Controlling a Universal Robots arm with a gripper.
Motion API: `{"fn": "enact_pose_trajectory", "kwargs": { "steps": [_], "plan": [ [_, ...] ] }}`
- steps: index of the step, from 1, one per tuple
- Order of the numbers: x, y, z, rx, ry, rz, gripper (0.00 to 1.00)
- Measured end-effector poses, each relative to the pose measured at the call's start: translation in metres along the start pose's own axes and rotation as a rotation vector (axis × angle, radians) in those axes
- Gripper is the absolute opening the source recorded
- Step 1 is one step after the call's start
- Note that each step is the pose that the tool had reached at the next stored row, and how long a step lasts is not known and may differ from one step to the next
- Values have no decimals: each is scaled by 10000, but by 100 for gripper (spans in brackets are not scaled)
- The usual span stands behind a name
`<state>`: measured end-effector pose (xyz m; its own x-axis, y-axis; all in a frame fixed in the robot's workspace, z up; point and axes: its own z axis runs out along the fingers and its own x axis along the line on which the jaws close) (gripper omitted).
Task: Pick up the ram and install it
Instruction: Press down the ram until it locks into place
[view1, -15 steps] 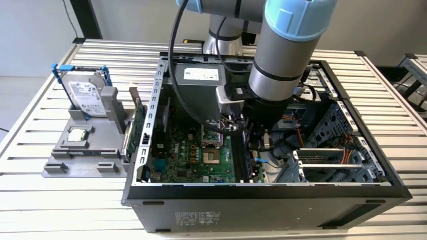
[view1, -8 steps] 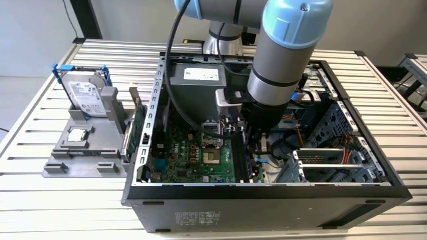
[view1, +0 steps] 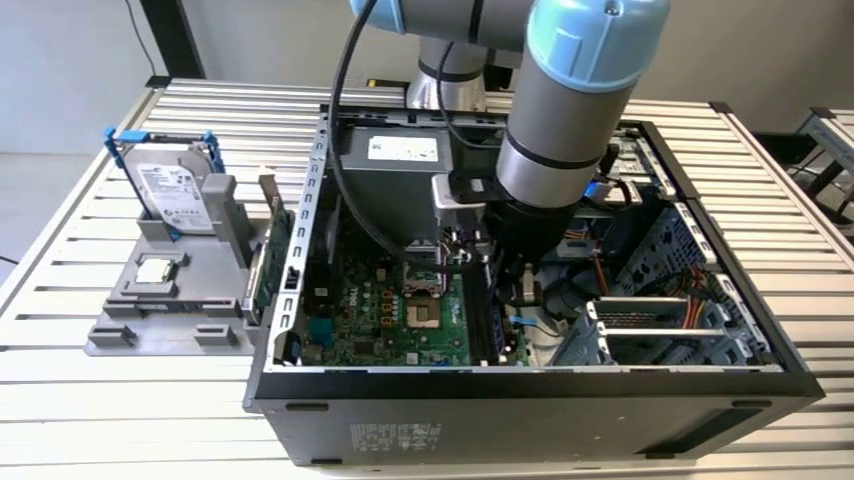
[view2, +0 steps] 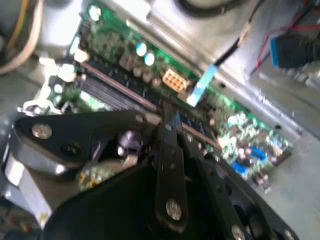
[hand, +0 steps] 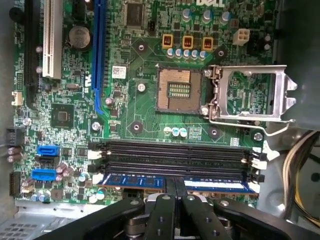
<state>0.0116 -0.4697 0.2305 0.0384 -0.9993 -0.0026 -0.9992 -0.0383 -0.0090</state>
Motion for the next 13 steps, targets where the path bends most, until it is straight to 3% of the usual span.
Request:
{"fn": "enact_pose_trajectory", "kwargs": {
  "steps": [13],
  "plan": [
    [0, -5, -595, -1, 5, -1, 0]
  ]
}}
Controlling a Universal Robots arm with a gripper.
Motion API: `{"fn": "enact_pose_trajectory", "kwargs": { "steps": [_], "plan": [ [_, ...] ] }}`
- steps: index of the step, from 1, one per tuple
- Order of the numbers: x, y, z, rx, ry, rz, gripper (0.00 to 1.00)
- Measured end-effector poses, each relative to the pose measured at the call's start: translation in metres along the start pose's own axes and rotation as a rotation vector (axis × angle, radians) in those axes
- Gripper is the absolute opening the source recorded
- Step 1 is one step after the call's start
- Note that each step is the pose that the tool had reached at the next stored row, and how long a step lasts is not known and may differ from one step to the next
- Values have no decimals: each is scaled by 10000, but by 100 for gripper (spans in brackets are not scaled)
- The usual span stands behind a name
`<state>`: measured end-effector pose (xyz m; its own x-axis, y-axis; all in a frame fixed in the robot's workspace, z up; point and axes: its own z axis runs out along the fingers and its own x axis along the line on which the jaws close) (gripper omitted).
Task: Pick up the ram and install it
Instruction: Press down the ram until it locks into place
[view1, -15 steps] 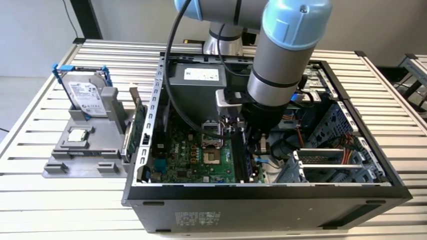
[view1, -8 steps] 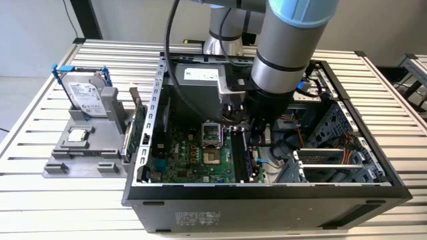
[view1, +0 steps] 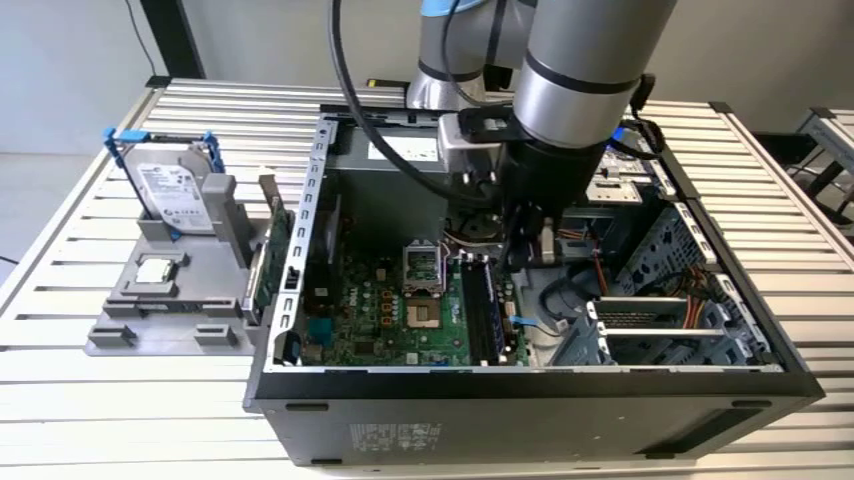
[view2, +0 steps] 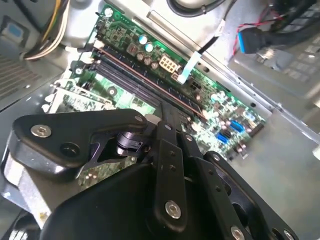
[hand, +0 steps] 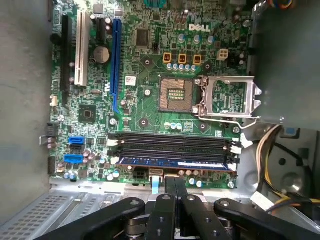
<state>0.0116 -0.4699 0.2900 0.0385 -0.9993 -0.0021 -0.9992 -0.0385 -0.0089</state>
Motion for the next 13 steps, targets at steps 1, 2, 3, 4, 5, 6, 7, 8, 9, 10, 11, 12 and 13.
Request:
{"fn": "enact_pose_trajectory", "kwargs": {
  "steps": [1, 2, 3, 4, 5, 6, 7, 8, 9, 10, 11, 12, 13],
  "plan": [
    [0, 0, -44, 1, -2, 1, 0],
    [0, -1, -90, 0, -2, 1, 0],
    [0, -1, -136, 0, 0, 1, 0],
    [-1, -1, -173, 1, -2, 1, 0],
    [-1, -2, -198, 0, -1, 1, 0],
    [0, -2, -208, 0, 0, 1, 0],
    [0, -2, -208, 1, -2, 0, 0],
    [-1, -2, -208, 1, -3, 0, 0],
    [-1, -2, -208, 1, -3, 1, 0],
    [-1, -2, -210, 0, -1, 0, 0],
    [0, -2, -210, 0, -1, 0, 0],
    [-1, -2, -210, 0, -1, 0, 0],
    [-1, -2, -210, 1, -2, 1, 0]
  ]
}}
